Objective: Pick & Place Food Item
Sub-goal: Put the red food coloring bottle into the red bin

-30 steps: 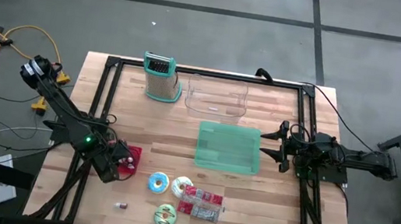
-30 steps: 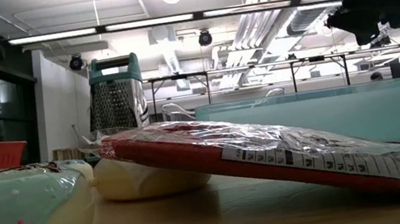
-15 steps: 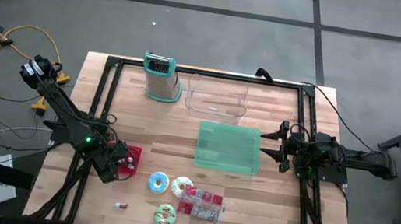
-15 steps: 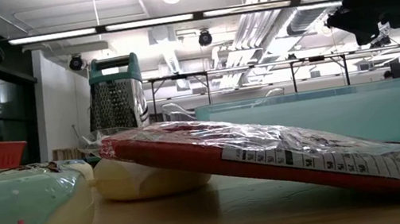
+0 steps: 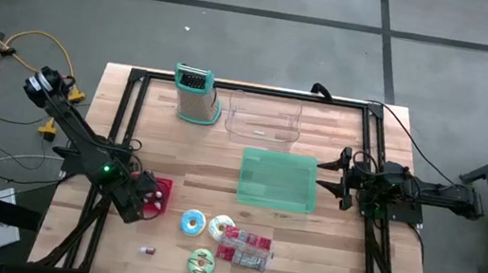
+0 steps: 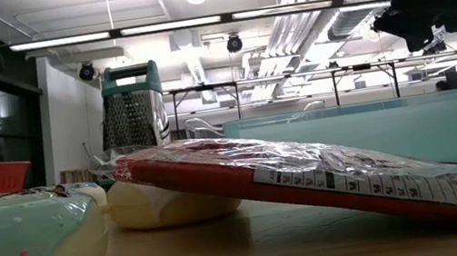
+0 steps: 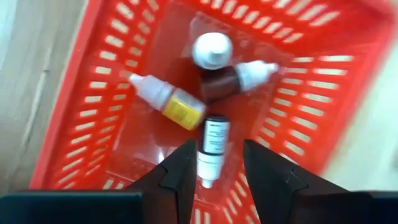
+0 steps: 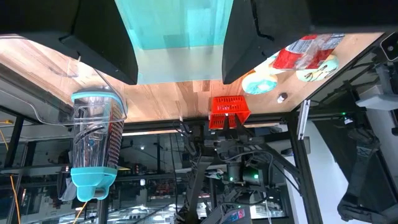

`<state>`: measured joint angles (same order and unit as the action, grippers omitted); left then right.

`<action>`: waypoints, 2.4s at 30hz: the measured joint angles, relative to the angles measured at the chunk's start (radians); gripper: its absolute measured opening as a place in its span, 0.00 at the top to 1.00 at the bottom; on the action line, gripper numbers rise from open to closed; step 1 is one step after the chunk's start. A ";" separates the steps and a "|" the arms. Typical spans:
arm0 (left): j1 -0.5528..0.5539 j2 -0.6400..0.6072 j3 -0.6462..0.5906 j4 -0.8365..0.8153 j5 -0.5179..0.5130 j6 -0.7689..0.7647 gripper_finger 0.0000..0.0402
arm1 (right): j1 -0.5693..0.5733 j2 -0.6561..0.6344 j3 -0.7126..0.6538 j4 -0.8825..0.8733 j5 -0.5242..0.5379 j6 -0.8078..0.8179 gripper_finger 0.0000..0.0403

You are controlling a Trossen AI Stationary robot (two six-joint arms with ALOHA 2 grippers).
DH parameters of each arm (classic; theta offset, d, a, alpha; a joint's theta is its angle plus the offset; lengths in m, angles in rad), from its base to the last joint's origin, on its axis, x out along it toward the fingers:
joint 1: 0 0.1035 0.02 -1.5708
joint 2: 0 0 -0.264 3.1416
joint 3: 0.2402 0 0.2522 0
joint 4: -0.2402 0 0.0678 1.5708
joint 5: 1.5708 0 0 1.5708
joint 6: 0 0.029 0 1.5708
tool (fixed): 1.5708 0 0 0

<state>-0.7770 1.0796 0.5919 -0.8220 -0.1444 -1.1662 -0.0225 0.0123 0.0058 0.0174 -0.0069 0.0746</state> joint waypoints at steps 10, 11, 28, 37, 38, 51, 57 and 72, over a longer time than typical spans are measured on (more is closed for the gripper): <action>0.062 -0.219 0.010 0.008 0.057 0.103 0.69 | 0.000 0.000 0.000 0.000 0.000 0.000 0.45; 0.063 -0.229 0.011 0.015 0.056 0.110 0.69 | 0.000 0.000 0.000 0.000 0.000 0.000 0.45; -0.010 -0.062 0.122 0.059 0.055 0.123 0.69 | 0.000 0.000 0.000 0.000 0.000 0.000 0.45; -0.063 0.174 0.294 0.045 0.043 0.137 0.69 | 0.000 0.000 0.000 0.000 0.000 0.000 0.45; -0.069 0.199 0.311 0.046 0.041 0.133 0.69 | 0.000 0.000 0.000 0.000 0.000 0.000 0.45; -0.137 0.379 0.398 0.138 0.038 0.111 0.69 | 0.000 0.000 0.000 0.000 0.000 0.000 0.45; -0.154 0.405 0.398 0.143 0.038 0.097 0.69 | 0.000 0.000 0.000 0.000 0.000 0.000 0.45; -0.191 0.502 0.398 0.171 -0.004 0.069 0.69 | 0.000 0.000 0.000 0.000 0.000 0.000 0.45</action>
<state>-0.9678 1.5814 0.9901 -0.6508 -0.1485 -1.0976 -0.0225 0.0124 0.0057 0.0170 -0.0071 0.0746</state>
